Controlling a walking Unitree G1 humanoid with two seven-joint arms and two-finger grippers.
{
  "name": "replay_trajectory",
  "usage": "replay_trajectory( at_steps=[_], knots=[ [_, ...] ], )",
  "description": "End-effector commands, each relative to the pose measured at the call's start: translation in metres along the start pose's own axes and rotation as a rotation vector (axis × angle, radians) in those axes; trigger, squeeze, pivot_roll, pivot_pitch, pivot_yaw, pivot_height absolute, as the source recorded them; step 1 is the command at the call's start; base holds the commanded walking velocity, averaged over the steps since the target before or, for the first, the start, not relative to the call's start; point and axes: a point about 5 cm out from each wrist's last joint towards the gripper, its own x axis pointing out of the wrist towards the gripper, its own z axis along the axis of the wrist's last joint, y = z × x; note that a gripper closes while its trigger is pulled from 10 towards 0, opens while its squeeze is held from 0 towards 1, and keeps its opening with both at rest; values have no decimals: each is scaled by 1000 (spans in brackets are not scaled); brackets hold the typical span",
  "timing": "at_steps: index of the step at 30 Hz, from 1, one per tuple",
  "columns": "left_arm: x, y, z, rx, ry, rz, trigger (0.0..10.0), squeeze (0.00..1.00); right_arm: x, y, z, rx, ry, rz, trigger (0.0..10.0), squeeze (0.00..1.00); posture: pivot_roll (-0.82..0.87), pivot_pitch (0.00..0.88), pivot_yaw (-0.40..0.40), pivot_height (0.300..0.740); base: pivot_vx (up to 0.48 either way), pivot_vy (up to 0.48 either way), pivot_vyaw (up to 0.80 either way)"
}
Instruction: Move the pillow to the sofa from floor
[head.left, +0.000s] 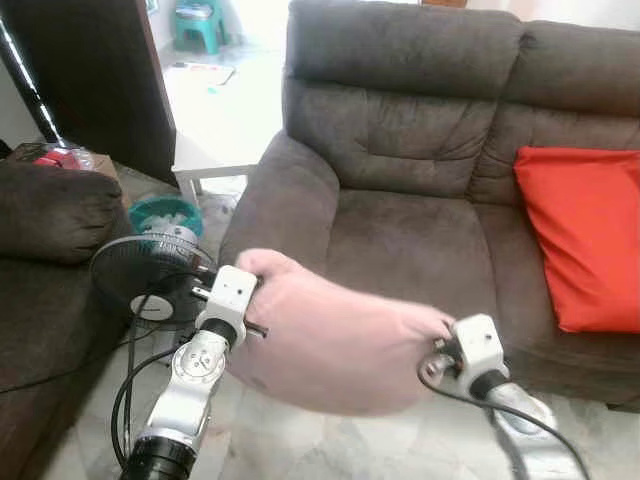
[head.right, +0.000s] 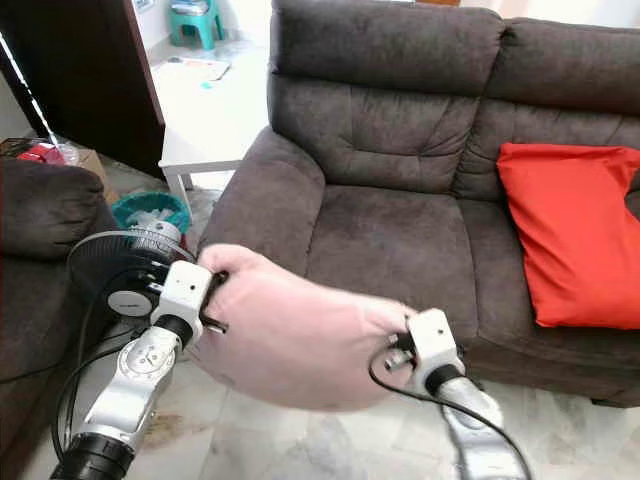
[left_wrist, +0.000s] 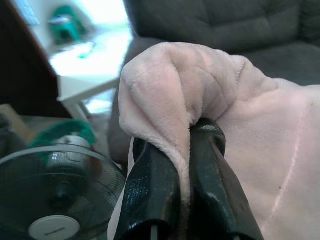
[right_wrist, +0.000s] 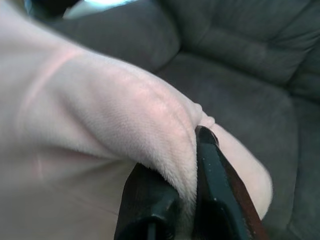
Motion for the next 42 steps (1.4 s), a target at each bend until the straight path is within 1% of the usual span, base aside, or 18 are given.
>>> replay_trajectory(
  at_steps=[1,5,7,8,9,10,16,18,19,20,23,24,26,32,39,42],
  knots=[
    [1,2,16,6,-83,48,10000,0,-1,-8,24,11,-102,-60,10000,0,100,0,-92,740,0,0,0],
    [-1,-1,30,-30,-162,116,10000,0,-2,-4,37,96,-152,-152,10000,0,98,0,-94,740,0,0,0],
    [-2,-3,36,-45,-193,131,10000,0,-1,1,43,100,-174,-145,10000,0,98,0,-94,740,0,0,0],
    [-3,-4,41,-54,-217,143,10000,0,0,7,49,94,-194,-138,10000,0,98,0,-94,740,0,0,0],
    [-3,-4,41,-54,-217,143,10000,0,0,7,49,94,-194,-138,10000,0,98,0,-94,740,0,0,0],
    [-3,-5,43,-59,-227,147,10000,0,1,11,52,104,-206,-124,10000,0,101,0,-96,740,0,0,0],
    [-3,-5,43,-59,-227,147,10000,0,1,11,52,104,-206,-124,10000,0,101,0,-96,740,0,0,0],
    [-5,-10,47,-63,-250,127,10000,0,3,18,56,128,-233,-123,10000,0,98,0,-89,740,0,0,0],
    [-8,-13,49,-64,-265,113,10000,0,5,26,61,150,-253,-122,10000,0,101,0,-90,740,0,0,0],
    [-8,-14,50,-64,-268,110,10000,0,6,30,63,159,-258,-116,10000,0,101,0,-90,740,0,0,0],
    [-8,-15,51,-60,-275,105,10000,0,8,38,65,160,-254,-101,10000,0,104,0,-88,740,0,0,0],
    [-8,-16,52,-62,-279,97,10000,0,9,40,66,177,-253,-104,10000,0,104,0,-86,740,0,0,0],
    [-8,-16,52,-59,-279,93,10000,0,9,41,67,187,-254,-105,10000,0,104,0,-85,740,0,0,0],
    [-9,-15,51,-65,-274,90,10000,0,9,43,68,169,-258,-101,10000,0,104,0,-84,740,0,0,0],
    [-8,-15,50,-67,-268,88,10000,0,10,43,67,177,-252,-100,10000,0,106,0,-87,740,0,0,0],
    [-8,-13,49,-66,-267,91,10000,0,11,45,69,171,-252,-84,10000,0,109,0,-89,740,246,0,0]
  ],
)
